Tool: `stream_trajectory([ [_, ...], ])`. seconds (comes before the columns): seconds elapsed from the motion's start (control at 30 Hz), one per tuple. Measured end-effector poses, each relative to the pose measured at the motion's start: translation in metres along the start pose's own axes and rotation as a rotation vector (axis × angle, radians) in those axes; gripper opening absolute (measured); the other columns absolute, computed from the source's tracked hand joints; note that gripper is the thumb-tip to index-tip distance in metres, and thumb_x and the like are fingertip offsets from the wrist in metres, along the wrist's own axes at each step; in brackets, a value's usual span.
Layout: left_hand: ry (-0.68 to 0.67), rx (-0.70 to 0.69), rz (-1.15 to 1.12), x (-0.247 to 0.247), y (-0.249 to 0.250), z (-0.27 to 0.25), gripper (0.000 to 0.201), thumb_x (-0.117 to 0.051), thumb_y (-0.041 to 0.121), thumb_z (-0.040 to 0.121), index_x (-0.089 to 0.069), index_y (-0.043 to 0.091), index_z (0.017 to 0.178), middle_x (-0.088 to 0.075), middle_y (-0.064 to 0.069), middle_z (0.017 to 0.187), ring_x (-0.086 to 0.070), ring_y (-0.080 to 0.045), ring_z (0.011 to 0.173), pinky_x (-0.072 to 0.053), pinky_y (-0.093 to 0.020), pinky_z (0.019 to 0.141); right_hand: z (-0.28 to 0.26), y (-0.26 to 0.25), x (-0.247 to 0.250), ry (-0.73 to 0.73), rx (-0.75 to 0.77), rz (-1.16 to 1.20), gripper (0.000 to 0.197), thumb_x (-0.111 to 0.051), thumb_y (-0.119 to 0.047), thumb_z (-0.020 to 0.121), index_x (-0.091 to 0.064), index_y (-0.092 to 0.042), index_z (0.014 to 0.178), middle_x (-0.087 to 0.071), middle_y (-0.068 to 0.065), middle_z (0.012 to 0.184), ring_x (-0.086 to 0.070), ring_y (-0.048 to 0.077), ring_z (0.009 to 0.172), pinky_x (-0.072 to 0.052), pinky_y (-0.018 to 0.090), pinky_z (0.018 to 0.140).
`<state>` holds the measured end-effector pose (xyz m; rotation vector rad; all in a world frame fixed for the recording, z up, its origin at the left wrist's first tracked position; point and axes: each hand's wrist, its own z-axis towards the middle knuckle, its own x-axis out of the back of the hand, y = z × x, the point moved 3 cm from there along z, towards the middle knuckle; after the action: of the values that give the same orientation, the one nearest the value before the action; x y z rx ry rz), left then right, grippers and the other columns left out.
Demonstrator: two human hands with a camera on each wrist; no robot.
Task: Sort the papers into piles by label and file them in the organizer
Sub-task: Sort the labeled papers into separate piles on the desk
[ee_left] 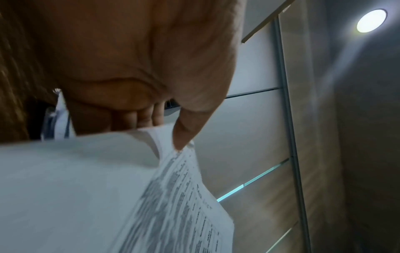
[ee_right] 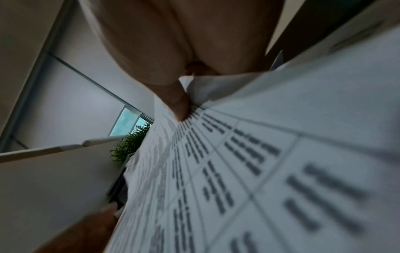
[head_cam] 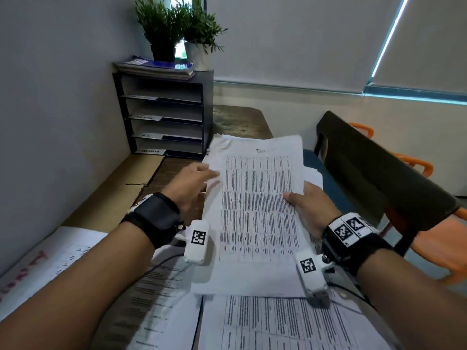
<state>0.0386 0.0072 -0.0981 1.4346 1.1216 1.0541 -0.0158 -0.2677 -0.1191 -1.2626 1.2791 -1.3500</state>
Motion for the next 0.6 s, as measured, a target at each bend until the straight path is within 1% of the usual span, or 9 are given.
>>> stream_trajectory([
  [0.07, -0.113, 0.052, 0.145, 0.004, -0.006, -0.006, 0.023, -0.065, 0.018, 0.093, -0.066, 0.017, 0.116, -0.074, -0.006, 0.114, -0.071, -0.023, 0.100, -0.057, -0.040, 0.089, 0.005, -0.001, -0.007, 0.011, -0.004, 0.012, 0.034, -0.063, -0.018, 0.090, -0.063, -0.019, 0.124, -0.073, 0.001, 0.119, -0.068, 0.026, 0.112, -0.047, 0.056, 0.104],
  [0.13, -0.147, 0.086, 0.178, 0.012, -0.010, -0.009, 0.024, -0.054, 0.008, 0.099, -0.066, 0.017, 0.118, -0.076, -0.004, 0.111, -0.073, -0.020, 0.092, -0.053, -0.028, 0.073, 0.005, -0.006, -0.021, -0.063, -0.064, 0.015, 0.027, -0.057, -0.015, 0.099, -0.061, -0.016, 0.125, -0.073, 0.004, 0.116, -0.069, 0.027, 0.107, -0.053, 0.052, 0.097],
  [0.2, -0.046, 0.064, 0.236, 0.034, -0.010, -0.007, 0.018, -0.050, 0.006, 0.100, -0.065, 0.013, 0.108, -0.073, -0.006, 0.099, -0.069, -0.021, 0.071, -0.048, -0.027, 0.059, 0.005, -0.007, -0.031, -0.132, -0.123, -0.058, 0.016, -0.055, -0.017, 0.101, -0.059, -0.012, 0.116, -0.070, 0.010, 0.102, -0.068, 0.024, 0.091, -0.058, 0.041, 0.082],
  [0.27, 0.099, 0.034, 0.316, 0.064, -0.008, 0.002, 0.012, -0.049, 0.007, 0.096, -0.061, 0.006, 0.094, -0.056, -0.012, 0.082, -0.051, -0.023, 0.054, -0.043, -0.030, 0.052, 0.002, -0.006, -0.032, -0.141, -0.141, -0.154, 0.012, -0.058, -0.014, 0.099, -0.054, -0.007, 0.108, -0.063, 0.016, 0.093, -0.063, 0.024, 0.078, -0.053, 0.035, 0.068],
  [0.33, 0.208, 0.034, 0.383, 0.093, -0.006, 0.014, 0.011, -0.051, 0.005, 0.096, -0.060, 0.010, 0.091, -0.050, -0.015, 0.078, -0.061, -0.029, 0.063, -0.048, -0.034, 0.056, 0.001, -0.001, -0.028, -0.140, -0.142, -0.251, 0.011, -0.058, -0.008, 0.098, -0.054, -0.002, 0.106, -0.059, 0.018, 0.089, -0.060, 0.021, 0.070, -0.048, 0.028, 0.060],
  [0.4, 0.356, 0.048, 0.676, 0.128, -0.012, 0.032, 0.018, -0.051, 0.002, 0.096, -0.062, 0.005, 0.110, -0.062, -0.013, 0.101, -0.067, -0.036, 0.100, -0.048, -0.035, 0.073, 0.000, 0.005, -0.024, -0.120, -0.154, -0.286, 0.013, -0.059, -0.003, 0.096, -0.056, 0.002, 0.108, -0.060, 0.018, 0.086, -0.060, 0.018, 0.066, -0.048, 0.023, 0.053],
  [0.43, 0.402, 0.082, 0.800, 0.144, -0.015, 0.041, 0.023, -0.051, 0.003, 0.096, -0.062, -0.001, 0.115, -0.066, -0.018, 0.113, -0.064, -0.038, 0.108, -0.046, -0.034, 0.078, 0.000, 0.006, -0.022, -0.109, -0.157, -0.299, 0.014, -0.059, -0.002, 0.096, -0.057, 0.003, 0.108, -0.062, 0.017, 0.085, -0.060, 0.018, 0.065, -0.048, 0.023, 0.053],
  [0.53, 0.443, 0.167, 0.962, 0.180, -0.033, 0.065, 0.027, -0.051, 0.009, 0.095, -0.062, -0.005, 0.115, -0.067, -0.025, 0.117, -0.064, -0.043, 0.107, -0.045, -0.036, 0.078, 0.002, 0.010, -0.021, -0.112, -0.143, -0.353, 0.012, -0.061, -0.004, 0.095, -0.062, 0.000, 0.106, -0.066, 0.016, 0.080, -0.061, 0.022, 0.071, -0.050, 0.028, 0.059],
  [0.6, 0.467, 0.200, 0.984, 0.198, -0.045, 0.079, 0.028, -0.053, 0.009, 0.093, -0.062, -0.004, 0.116, -0.066, -0.027, 0.118, -0.064, -0.044, 0.108, -0.048, -0.038, 0.080, 0.001, 0.010, -0.021, -0.117, -0.133, -0.389, 0.011, -0.062, -0.006, 0.095, -0.063, -0.001, 0.104, -0.067, 0.014, 0.079, -0.061, 0.020, 0.068, -0.049, 0.025, 0.056],
])
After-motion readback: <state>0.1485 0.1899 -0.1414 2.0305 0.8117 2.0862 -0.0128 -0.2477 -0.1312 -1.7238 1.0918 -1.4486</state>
